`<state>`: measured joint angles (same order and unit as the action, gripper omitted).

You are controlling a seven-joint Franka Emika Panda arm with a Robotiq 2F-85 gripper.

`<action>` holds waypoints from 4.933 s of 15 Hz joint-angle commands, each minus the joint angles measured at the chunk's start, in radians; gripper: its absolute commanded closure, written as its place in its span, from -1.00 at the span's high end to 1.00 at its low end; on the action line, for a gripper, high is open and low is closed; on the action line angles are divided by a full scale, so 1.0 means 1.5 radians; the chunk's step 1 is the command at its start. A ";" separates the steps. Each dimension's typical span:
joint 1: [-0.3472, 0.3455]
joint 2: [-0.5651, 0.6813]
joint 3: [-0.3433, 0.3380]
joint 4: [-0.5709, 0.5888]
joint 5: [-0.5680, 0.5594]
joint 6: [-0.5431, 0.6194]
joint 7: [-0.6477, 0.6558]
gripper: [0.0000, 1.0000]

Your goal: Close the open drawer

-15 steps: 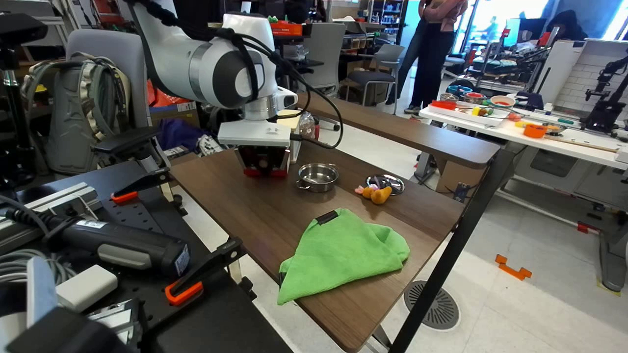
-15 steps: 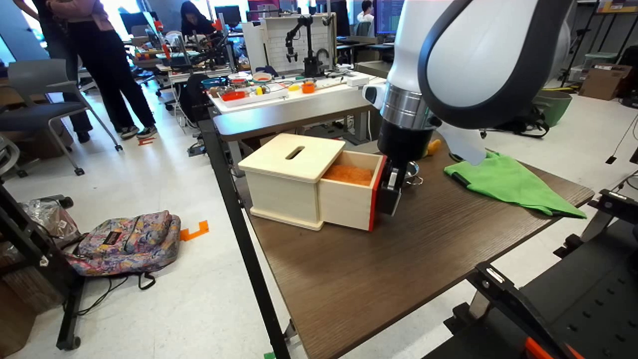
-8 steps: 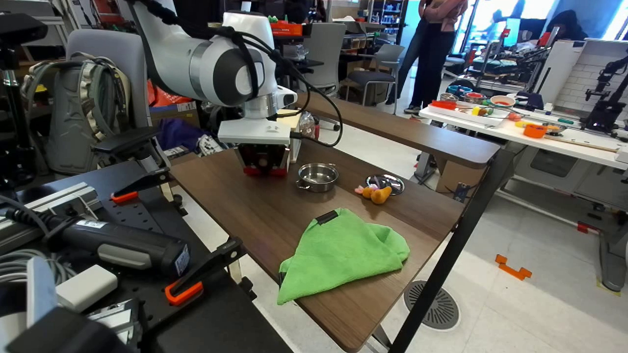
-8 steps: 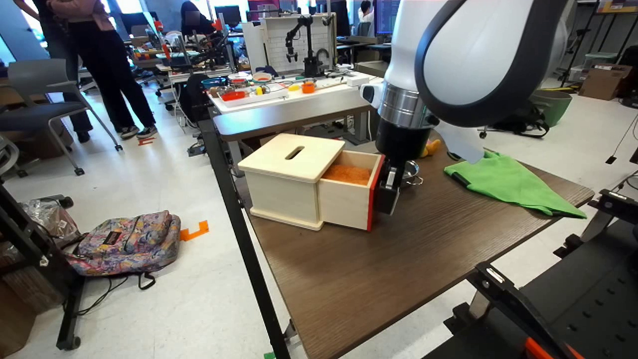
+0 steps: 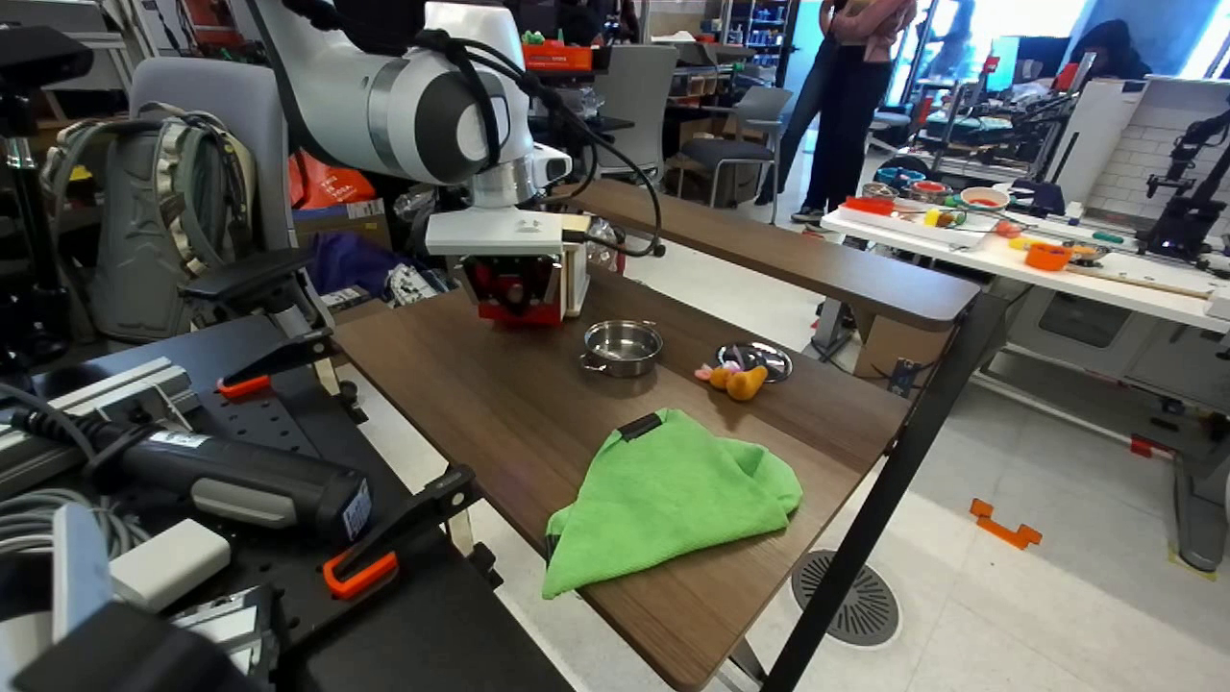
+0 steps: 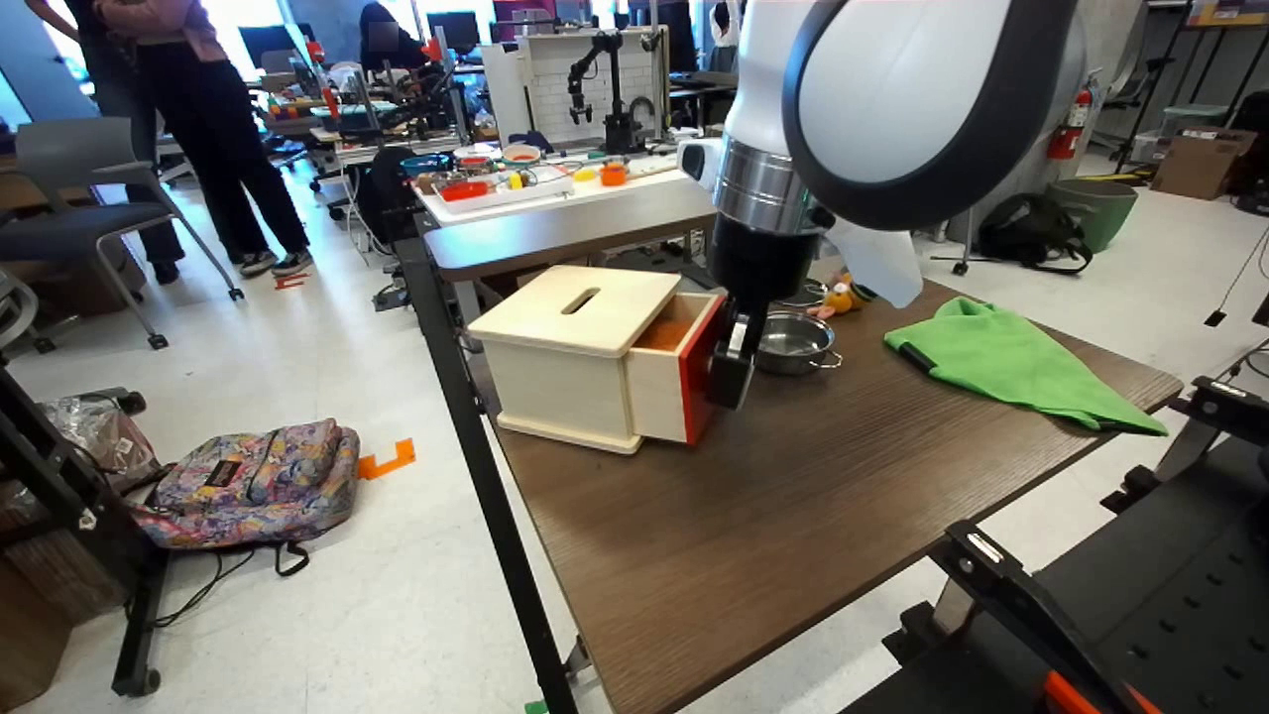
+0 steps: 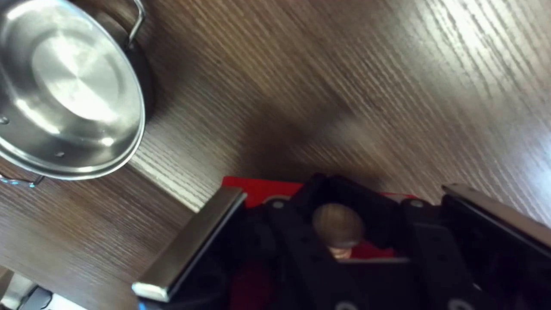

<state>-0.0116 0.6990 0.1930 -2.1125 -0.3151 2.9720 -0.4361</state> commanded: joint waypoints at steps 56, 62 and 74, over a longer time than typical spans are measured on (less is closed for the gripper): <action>0.064 0.106 -0.033 0.147 -0.014 -0.006 -0.006 -0.95; 0.061 0.094 -0.031 0.123 -0.013 -0.010 -0.005 -0.95; 0.123 -0.046 -0.078 0.009 -0.021 -0.057 0.051 -0.53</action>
<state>0.1090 0.7462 0.1301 -2.0282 -0.3160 2.9420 -0.4203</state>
